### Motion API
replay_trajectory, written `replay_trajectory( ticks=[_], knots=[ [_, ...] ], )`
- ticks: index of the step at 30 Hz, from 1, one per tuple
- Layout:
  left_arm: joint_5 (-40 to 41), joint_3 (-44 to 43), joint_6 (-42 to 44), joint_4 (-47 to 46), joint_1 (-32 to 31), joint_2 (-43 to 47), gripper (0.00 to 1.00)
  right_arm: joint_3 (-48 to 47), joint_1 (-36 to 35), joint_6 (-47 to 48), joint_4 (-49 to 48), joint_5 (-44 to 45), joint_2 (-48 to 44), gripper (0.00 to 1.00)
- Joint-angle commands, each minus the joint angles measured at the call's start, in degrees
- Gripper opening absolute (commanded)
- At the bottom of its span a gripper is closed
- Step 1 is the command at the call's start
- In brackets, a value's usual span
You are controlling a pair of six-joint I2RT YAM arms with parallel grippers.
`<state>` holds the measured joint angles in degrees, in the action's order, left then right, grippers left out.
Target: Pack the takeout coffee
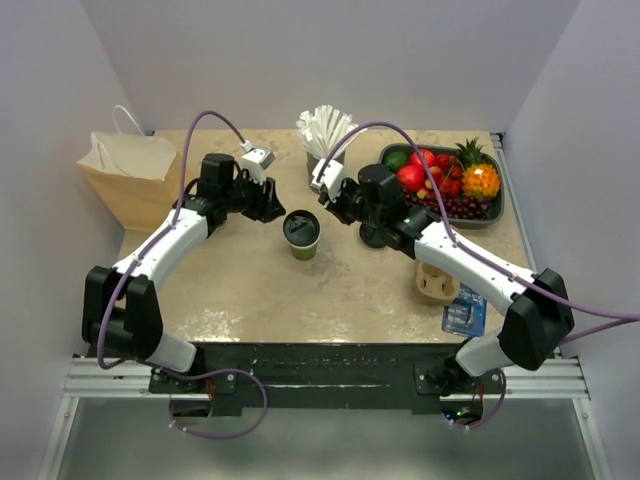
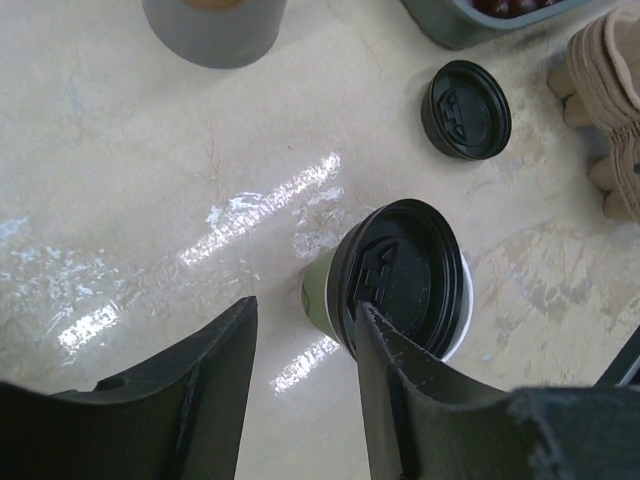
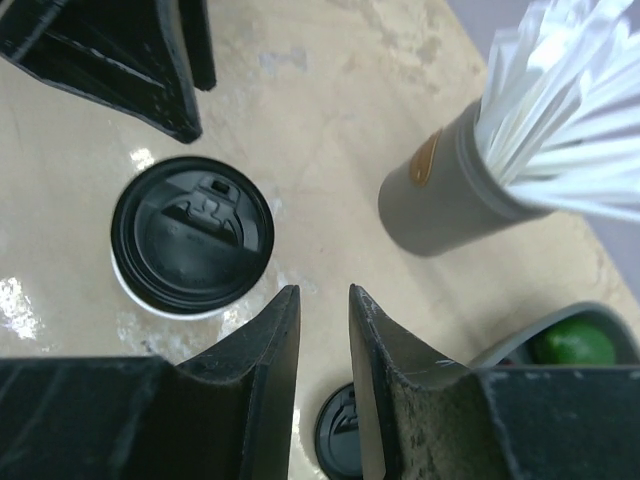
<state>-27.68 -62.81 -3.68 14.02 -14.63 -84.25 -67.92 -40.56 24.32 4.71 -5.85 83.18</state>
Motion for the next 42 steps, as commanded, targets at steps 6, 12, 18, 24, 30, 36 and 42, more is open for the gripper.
replay_trajectory(
  ticks=[6, 12, 18, 24, 30, 36, 42],
  knots=[
    [-4.13, -4.52, -3.61, -0.92, -1.97, -4.96, 0.45, -2.74, 2.15, -4.63, 3.73, -1.01, 0.67, 0.31],
    [-3.35, -3.64, -4.93, -1.01, -2.33, -5.05, 0.45, -1.69, 2.67, -4.36, 3.38, -0.48, 0.06, 0.31],
    [-4.39, -2.85, -4.76, -1.98, -2.33, -4.17, 0.44, -0.72, 2.67, -5.07, 2.50, -0.75, -0.03, 0.31],
    [-6.95, -2.58, -4.49, -2.59, -2.59, -5.40, 0.36, -1.25, 2.59, -4.54, 2.23, -0.31, 0.85, 0.31],
    [-7.65, -2.94, -4.40, -3.03, -2.68, -6.28, 0.26, -1.25, 2.67, -4.28, 1.79, -0.04, 0.85, 0.31],
    [-7.21, -3.11, -3.61, -2.25, -2.77, -6.63, 0.25, -0.63, 2.67, -4.28, 1.70, 0.13, 0.41, 0.31],
    [-6.42, -3.02, -3.00, -1.98, -3.21, -6.72, 0.19, -0.11, 2.76, -4.36, 1.09, 0.31, 0.14, 0.31]
  ],
)
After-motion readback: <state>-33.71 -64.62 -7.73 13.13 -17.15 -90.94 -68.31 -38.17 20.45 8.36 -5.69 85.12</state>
